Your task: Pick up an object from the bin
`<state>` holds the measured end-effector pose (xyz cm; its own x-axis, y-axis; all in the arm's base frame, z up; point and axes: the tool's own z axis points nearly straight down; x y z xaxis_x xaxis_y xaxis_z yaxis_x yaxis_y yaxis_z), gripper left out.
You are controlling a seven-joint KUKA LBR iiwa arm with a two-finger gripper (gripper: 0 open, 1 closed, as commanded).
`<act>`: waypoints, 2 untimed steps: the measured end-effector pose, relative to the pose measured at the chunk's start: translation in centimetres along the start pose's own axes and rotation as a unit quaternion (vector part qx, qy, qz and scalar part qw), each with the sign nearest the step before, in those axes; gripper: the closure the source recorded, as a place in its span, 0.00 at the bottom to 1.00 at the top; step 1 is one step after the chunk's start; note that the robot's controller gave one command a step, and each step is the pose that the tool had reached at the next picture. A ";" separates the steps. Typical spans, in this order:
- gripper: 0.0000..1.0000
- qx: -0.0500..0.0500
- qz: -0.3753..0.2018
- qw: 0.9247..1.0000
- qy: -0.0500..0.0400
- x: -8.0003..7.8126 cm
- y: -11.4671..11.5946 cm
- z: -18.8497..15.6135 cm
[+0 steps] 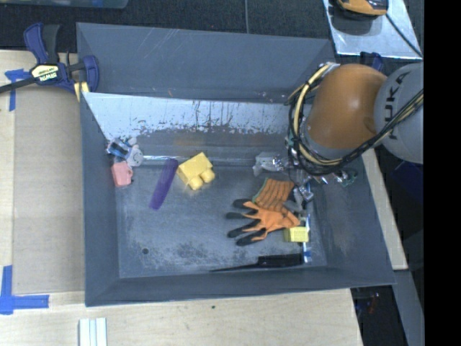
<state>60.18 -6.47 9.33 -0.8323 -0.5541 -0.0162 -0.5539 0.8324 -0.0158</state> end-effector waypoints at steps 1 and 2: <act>1.00 -0.002 0.056 0.998 0.000 -0.2 0.0 2.0; 1.00 -0.002 0.056 0.998 0.000 -0.2 0.0 2.0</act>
Offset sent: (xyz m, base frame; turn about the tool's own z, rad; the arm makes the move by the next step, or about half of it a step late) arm 0.0000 0.0000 0.0000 0.0000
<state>60.35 -6.37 7.31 -0.8891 -0.4575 -0.0169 -0.4574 0.8892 -0.0098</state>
